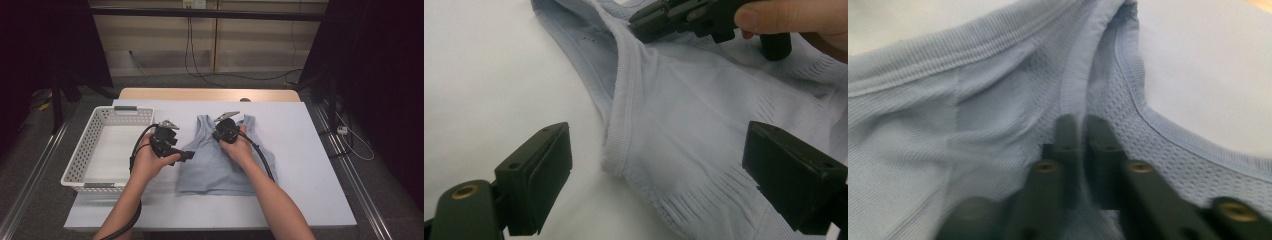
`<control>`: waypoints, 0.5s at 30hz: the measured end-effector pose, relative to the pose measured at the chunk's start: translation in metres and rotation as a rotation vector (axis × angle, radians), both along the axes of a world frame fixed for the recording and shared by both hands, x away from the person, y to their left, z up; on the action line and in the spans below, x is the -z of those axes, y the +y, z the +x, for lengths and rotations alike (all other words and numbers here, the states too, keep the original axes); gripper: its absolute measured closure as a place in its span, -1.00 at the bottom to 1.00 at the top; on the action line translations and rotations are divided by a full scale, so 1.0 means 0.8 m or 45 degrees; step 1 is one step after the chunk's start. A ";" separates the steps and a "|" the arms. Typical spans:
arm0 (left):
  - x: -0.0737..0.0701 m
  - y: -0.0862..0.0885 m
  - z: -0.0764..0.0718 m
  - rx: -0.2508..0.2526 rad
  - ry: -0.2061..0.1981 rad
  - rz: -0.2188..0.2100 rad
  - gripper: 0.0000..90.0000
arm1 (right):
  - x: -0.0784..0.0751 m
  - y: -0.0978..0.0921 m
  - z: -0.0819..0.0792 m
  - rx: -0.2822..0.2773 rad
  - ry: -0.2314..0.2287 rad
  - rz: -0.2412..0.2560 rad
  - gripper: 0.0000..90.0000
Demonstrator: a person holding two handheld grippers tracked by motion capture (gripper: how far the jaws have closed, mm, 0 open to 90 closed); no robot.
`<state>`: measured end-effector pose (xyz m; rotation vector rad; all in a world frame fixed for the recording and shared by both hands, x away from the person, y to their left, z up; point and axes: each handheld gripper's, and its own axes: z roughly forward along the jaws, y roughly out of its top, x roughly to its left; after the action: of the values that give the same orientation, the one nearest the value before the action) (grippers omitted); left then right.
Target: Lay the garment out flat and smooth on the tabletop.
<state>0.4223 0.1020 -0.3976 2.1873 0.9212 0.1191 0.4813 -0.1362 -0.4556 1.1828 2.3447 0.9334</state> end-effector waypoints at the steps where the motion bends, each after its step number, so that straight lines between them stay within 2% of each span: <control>1: 0.000 0.000 0.000 0.001 0.002 0.001 -0.71 | -0.001 -0.001 -0.001 -0.005 0.011 0.014 0.61; 2: 0.000 0.000 0.000 0.001 0.002 0.002 -0.72 | -0.002 -0.001 -0.003 -0.005 0.018 0.018 0.52; 6: 0.000 -0.001 -0.001 -0.008 0.001 -0.015 -0.72 | -0.010 -0.004 -0.012 0.001 -0.020 0.039 0.14; 8: 0.000 -0.001 -0.001 -0.010 0.003 -0.014 -0.72 | -0.014 -0.009 -0.017 0.000 -0.012 0.083 0.02; 10: 0.000 -0.001 0.000 -0.005 0.001 -0.014 -0.72 | -0.018 -0.013 -0.022 0.009 -0.023 0.079 -0.15; 12: 0.000 0.000 0.000 -0.004 0.003 -0.012 -0.73 | -0.024 -0.019 -0.027 0.004 -0.014 0.100 -0.27; 15: 0.000 -0.001 0.000 -0.005 0.002 -0.016 -0.73 | -0.034 -0.028 -0.038 -0.010 -0.035 0.131 -0.36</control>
<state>0.4220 0.1014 -0.3974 2.1742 0.9251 0.1134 0.4509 -0.1584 -0.4285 1.1919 2.3059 1.0777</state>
